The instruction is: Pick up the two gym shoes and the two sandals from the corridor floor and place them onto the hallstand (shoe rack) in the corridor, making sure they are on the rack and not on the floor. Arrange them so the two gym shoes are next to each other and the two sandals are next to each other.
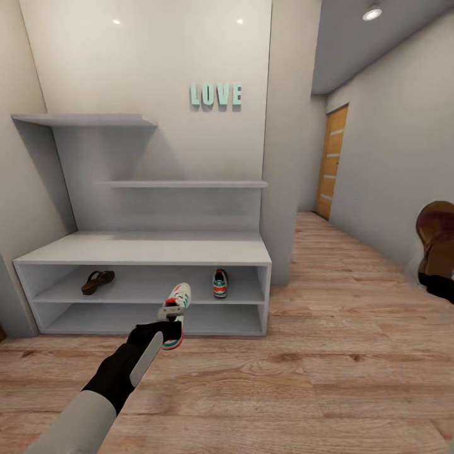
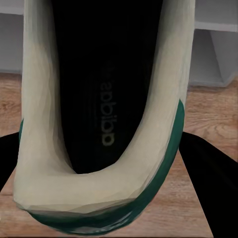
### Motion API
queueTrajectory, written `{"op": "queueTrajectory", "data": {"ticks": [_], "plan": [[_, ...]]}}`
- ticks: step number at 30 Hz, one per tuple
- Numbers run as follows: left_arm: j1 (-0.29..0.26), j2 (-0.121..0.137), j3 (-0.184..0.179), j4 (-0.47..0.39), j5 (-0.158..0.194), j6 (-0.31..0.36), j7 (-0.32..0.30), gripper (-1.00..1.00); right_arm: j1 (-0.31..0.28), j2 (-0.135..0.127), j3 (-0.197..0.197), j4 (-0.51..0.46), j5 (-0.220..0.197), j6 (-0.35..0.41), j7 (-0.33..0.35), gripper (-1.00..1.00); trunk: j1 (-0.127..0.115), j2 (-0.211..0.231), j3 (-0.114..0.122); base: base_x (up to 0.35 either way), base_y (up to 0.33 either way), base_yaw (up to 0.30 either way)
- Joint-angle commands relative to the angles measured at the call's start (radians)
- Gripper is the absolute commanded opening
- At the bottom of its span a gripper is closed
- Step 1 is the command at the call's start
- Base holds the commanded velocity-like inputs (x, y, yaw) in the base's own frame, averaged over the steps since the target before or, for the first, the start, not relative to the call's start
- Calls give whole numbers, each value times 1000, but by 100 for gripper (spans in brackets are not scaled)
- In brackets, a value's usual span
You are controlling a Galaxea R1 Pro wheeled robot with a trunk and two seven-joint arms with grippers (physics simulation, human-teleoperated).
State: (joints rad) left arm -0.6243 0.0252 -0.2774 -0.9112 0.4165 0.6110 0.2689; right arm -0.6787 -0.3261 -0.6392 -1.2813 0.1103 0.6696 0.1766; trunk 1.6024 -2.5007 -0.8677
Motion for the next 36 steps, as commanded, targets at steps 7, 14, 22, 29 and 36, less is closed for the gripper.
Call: {"op": "queueTrajectory", "data": {"ticks": [7, 14, 22, 29, 36], "plan": [[-100, -29, -6, 157, 10, 3, 9, -100, -1, -84, -131, 11, -6, 10, 6, -100, 0, 0, -1, 0, 0, 0], [-143, -48, -7, 211, 10, 3, 9, -100, -1, -143, -243, 36, -4, 11, 6, -100, 0, 0, -1, 0, 0, 0], [-149, -50, -18, 206, 6, 1, 10, -100, 0, -165, -367, 36, 115, 11, 6, -100, 0, 0, -1, 0, 0, 0], [-149, -49, -24, 203, 5, 1, 10, -100, -1, -162, -369, 36, 198, 11, 6, -100, 2, -1, -17, 0, 0, 0], [-149, -48, -25, 203, 5, 1, 10, -100, -1, -162, -373, 36, 209, 96, 6, -100, 5, -3, -47, 0, 0, 48]]}}
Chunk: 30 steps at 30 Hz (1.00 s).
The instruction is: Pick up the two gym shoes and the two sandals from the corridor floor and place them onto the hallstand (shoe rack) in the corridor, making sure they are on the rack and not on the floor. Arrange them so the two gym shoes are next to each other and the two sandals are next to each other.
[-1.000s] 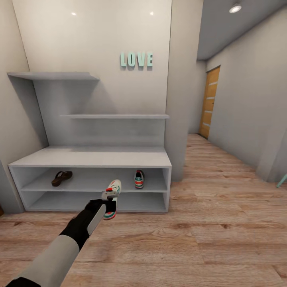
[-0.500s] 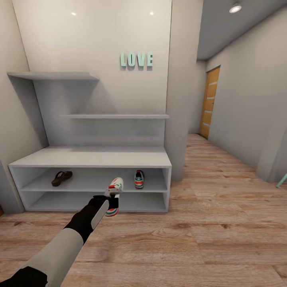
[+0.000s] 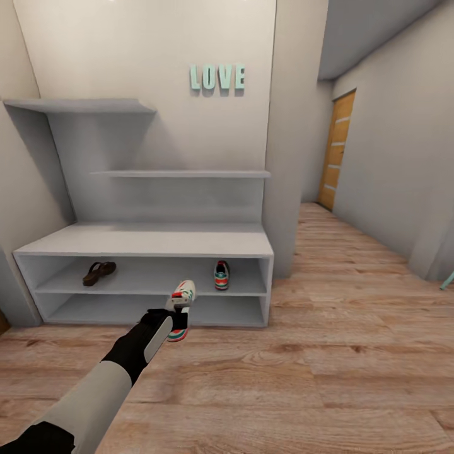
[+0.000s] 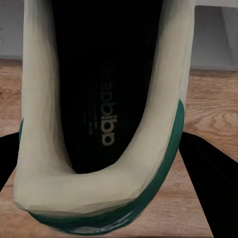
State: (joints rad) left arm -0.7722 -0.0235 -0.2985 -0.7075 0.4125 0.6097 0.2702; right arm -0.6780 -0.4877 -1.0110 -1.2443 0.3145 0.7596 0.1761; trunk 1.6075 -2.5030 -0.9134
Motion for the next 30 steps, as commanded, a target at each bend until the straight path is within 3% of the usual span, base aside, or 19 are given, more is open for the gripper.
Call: {"op": "queueTrajectory", "data": {"ticks": [1, 4, 18, 26, 29, 30], "plan": [[-1, 0, -4, -1, 9, 2, 9, -100, -1, 0, -1, -1, 5, 53, 6, -100, 0, -1, -6, 0, 0, 150], [-1, 3, -4, -1, 9, 2, 9, -100, -1, 0, 0, -1, 6, 102, 6, -100, 1, -2, -22, 0, 0, 166], [-1, 3, -4, -1, 9, 2, 9, -100, -1, -2, -1, -1, 6, 110, 5, -100, 8, -5, -94, 0, 0, 171], [-3, 1, -4, -2, 9, -2, 7, -100, -1, -5, -1, -2, 7, 110, 5, -100, 8, -5, -102, 0, 0, 122], [-27, -2, -4, -1, 10, -1, 6, -100, -1, -5, -1, -1, 7, 110, 5, -100, 8, -5, -102, 0, 0, 21], [-60, -11, -4, 3, 11, 0, 6, -100, -2, -5, -2, -1, 7, 110, 5, -100, 8, -5, -102, 0, 0, 9]]}}
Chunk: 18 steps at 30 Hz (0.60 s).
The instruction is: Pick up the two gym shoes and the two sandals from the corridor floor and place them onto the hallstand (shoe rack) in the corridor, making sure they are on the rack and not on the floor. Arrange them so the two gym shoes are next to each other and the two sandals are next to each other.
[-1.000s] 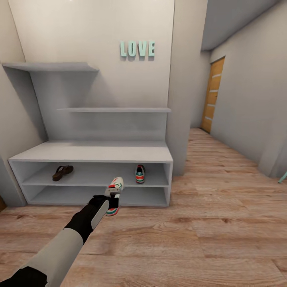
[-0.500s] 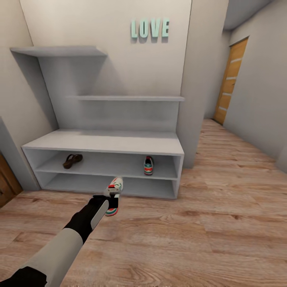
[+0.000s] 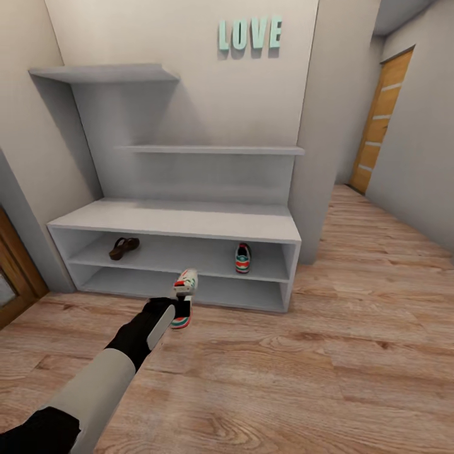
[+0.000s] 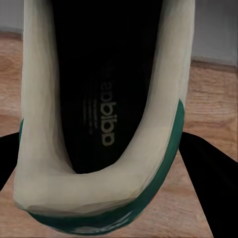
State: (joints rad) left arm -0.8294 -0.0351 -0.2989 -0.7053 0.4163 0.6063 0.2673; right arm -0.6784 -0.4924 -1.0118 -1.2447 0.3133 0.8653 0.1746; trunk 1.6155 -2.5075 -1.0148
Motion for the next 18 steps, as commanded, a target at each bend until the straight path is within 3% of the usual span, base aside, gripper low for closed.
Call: {"op": "queueTrajectory", "data": {"ticks": [1, 9, 15, 18], "plan": [[-24, -9, -3, 4, 8, 4, 9, -100, -1, 0, -1, -1, 8, 4, 6, -100, 0, 0, -1, 0, 0, 5], [-104, -63, -5, 74, 8, 6, 7, -100, -1, 0, -1, -1, 8, 4, 6, -100, 0, 0, -1, 0, 0, 1], [-119, -67, -13, 117, 6, 5, 7, -100, -1, 0, -1, -1, 9, 4, 6, -100, 0, 0, -1, 0, 0, 0], [-121, -66, -41, 123, 6, 4, 7, -100, -1, 0, -1, -1, 9, 4, 6, -100, 0, 0, -1, 0, 0, 0]]}}
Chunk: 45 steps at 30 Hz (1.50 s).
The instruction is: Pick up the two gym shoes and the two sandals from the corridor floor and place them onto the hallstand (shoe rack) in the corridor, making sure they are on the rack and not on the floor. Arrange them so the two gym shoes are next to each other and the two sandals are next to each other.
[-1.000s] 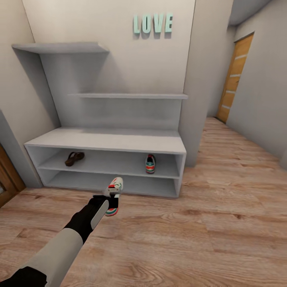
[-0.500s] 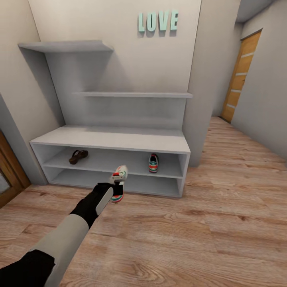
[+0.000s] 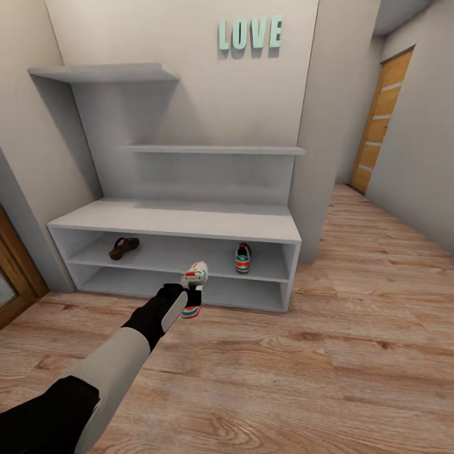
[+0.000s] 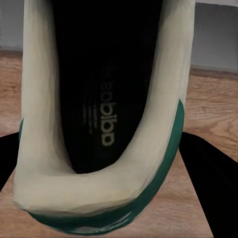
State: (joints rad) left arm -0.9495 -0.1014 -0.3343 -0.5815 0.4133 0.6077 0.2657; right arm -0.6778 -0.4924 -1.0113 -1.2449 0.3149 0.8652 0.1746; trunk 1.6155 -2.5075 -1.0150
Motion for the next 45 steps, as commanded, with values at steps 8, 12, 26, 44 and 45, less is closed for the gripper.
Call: {"op": "queueTrajectory", "data": {"ticks": [8, 12, 26, 44, 45], "plan": [[-2, 2, -180, -4, 9, 3, 10, -100, -1, 0, -1, -1, 7, 5, 6, -100, 0, -1, -5, 0, 0, 0], [-2, 2, -192, -3, 10, 2, 10, -100, -2, 0, -1, -1, 7, 5, 6, -100, 2, -2, -22, 0, 0, 0], [0, 7, -193, 1, 12, -18, 9, -100, -2, 0, -1, -1, 7, 5, 6, -100, 6, -4, -78, 0, 0, 0], [4, 12, -196, 9, 16, -133, 9, -100, -1, 1, -3, -1, 6, -4, 6, -100, 6, -4, -85, 126, 14, 0], [4, 12, -196, 9, 16, -133, 9, -100, -2, 1, -3, -1, 6, -4, 6, -100, 6, -4, -85, 23, 3, 0]]}}
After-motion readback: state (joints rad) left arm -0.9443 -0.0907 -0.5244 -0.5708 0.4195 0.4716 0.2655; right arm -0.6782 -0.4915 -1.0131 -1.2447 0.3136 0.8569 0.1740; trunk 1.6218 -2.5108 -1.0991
